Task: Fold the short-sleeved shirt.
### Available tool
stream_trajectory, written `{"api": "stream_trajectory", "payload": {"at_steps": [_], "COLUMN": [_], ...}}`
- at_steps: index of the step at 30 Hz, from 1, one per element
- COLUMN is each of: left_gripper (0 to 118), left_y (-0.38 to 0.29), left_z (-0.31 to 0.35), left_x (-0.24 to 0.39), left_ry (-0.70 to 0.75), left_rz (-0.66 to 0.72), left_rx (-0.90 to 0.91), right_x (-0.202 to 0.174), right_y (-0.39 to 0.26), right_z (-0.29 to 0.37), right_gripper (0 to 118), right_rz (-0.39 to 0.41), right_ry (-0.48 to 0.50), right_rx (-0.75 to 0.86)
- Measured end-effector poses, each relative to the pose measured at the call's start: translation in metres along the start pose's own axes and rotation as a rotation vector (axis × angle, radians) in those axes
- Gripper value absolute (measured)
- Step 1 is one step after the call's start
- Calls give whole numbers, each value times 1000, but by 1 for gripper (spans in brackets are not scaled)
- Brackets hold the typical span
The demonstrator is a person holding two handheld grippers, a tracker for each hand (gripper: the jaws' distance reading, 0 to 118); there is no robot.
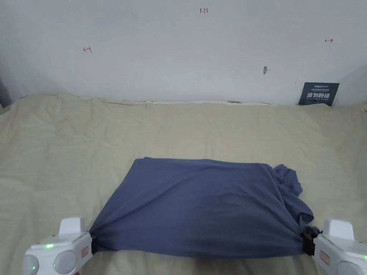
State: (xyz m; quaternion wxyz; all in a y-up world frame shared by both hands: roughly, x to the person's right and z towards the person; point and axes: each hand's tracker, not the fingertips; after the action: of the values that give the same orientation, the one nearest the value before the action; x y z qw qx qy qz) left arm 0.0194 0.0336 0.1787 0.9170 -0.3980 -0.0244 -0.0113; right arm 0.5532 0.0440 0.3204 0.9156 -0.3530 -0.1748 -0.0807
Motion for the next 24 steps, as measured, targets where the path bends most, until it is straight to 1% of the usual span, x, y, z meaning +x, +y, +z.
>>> {"api": "stream_trajectory", "payload": {"at_steps": [2, 6, 12, 15, 18, 20, 21, 22, 24], "left_gripper": [3, 3, 3, 3, 3, 3, 3, 3, 4], "left_y": [-25, -69, -122, -141, -149, -151, -160, -157, -153], "left_z": [21, 66, 120, 125, 121, 115, 99, 99, 101], "left_x": [-7, -11, -23, -26, -25, -25, -42, -42, -40], "left_ry": [15, 30, 52, 67, 70, 62, 59, 62, 63], "left_rz": [1, -43, -55, -67, -36, 15, 26, 22, 17], "left_rx": [1, 9, -44, -113, -159, -197, -191, -191, -189], "right_x": [6, 17, 32, 33, 31, 28, 27, 26, 24], "right_y": [-18, -52, -97, -124, -151, -165, -169, -167, -158], "right_z": [14, 53, 95, 104, 101, 97, 97, 102, 101], "right_gripper": [11, 11, 11, 11, 11, 11, 11, 11, 12], "right_rz": [-28, -61, -21, 9, 43, 29, 22, 12, 17], "right_ry": [-1, 22, 47, 38, 19, 9, 11, -1, -9], "right_rx": [-7, -7, -66, -128, -204, -260, -234, -193, -220]}}
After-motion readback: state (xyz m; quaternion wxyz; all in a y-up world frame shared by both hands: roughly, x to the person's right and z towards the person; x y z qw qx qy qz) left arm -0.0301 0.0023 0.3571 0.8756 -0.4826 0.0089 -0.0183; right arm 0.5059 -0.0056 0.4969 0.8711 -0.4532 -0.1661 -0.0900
